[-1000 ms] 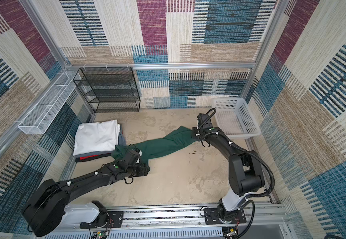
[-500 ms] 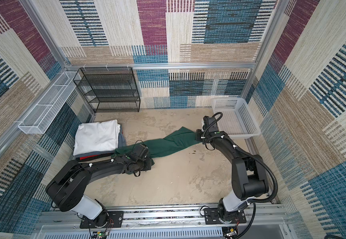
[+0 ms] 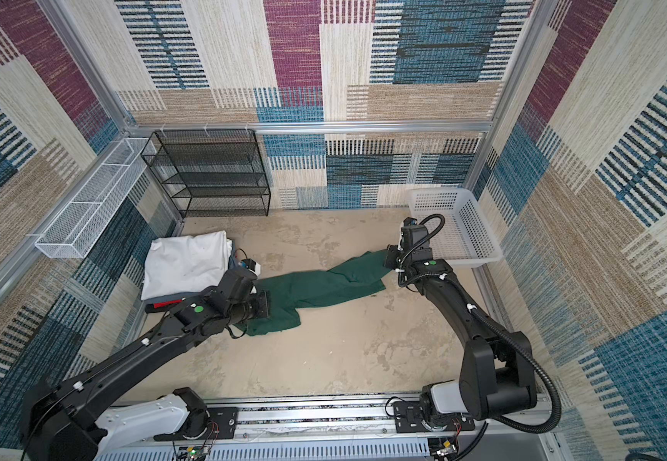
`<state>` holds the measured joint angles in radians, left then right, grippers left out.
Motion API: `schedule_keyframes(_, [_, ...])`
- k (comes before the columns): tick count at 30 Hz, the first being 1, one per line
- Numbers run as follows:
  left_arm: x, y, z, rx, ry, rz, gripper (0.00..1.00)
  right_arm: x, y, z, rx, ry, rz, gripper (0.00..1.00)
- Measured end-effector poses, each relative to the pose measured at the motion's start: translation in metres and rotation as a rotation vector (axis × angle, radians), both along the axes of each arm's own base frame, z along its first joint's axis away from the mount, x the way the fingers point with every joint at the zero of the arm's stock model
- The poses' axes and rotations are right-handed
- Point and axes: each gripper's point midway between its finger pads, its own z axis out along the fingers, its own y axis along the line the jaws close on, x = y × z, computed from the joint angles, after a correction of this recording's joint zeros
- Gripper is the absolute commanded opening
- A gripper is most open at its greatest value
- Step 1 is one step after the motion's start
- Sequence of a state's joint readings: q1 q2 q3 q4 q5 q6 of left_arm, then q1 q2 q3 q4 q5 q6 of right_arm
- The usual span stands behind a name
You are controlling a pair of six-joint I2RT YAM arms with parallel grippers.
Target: Fold and stack the t-shirts
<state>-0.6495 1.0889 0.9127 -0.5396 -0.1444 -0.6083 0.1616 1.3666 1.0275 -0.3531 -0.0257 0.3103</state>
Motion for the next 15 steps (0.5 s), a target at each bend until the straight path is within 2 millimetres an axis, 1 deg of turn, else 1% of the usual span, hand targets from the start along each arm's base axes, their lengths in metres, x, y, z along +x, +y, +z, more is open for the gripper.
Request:
schedule_keyframes(1, [0.001, 0.004, 0.010, -0.001, -0.032, 0.006, 0.00, -0.001, 0.000, 0.004, 0.002, -0.009, 0.000, 0.07])
schedule_keyframes(2, [0.001, 0.006, 0.015, 0.000, -0.050, 0.012, 0.10, 0.000, 0.000, 0.005, 0.003, -0.013, 0.001, 0.07])
schedule_keyframes(3, [0.001, 0.007, 0.014, 0.003, -0.054, 0.010, 0.24, 0.000, 0.001, 0.005, 0.006, -0.013, 0.005, 0.07])
schedule_keyframes(4, [0.000, 0.004, 0.009, 0.003, -0.049, -0.005, 0.34, 0.000, 0.003, 0.002, 0.012, -0.005, 0.013, 0.08])
schedule_keyframes(6, [-0.003, -0.004, -0.010, 0.007, 0.005, -0.044, 0.49, 0.001, 0.006, -0.005, 0.021, 0.015, 0.027, 0.10])
schedule_keyframes(7, [-0.005, -0.012, -0.024, 0.017, 0.045, -0.071, 0.54, 0.001, 0.010, -0.009, 0.031, 0.027, 0.041, 0.11])
schedule_keyframes(9, [-0.012, -0.029, -0.047, 0.036, 0.115, -0.135, 0.61, 0.001, 0.015, -0.015, 0.049, 0.045, 0.063, 0.20])
schedule_keyframes(10, [-0.014, -0.036, -0.053, 0.040, 0.131, -0.156, 0.63, 0.001, 0.016, -0.016, 0.060, 0.052, 0.068, 0.26])
schedule_keyframes(11, [-0.017, -0.048, -0.062, 0.045, 0.152, -0.196, 0.64, 0.002, 0.019, -0.017, 0.071, 0.051, 0.081, 0.36])
schedule_keyframes(12, [-0.020, -0.056, -0.071, 0.052, 0.169, -0.224, 0.64, 0.002, 0.021, -0.016, 0.078, 0.048, 0.088, 0.42])
schedule_keyframes(15, [-0.024, -0.067, -0.092, 0.081, 0.220, -0.266, 0.64, 0.001, 0.025, -0.017, 0.093, 0.047, 0.104, 0.44])
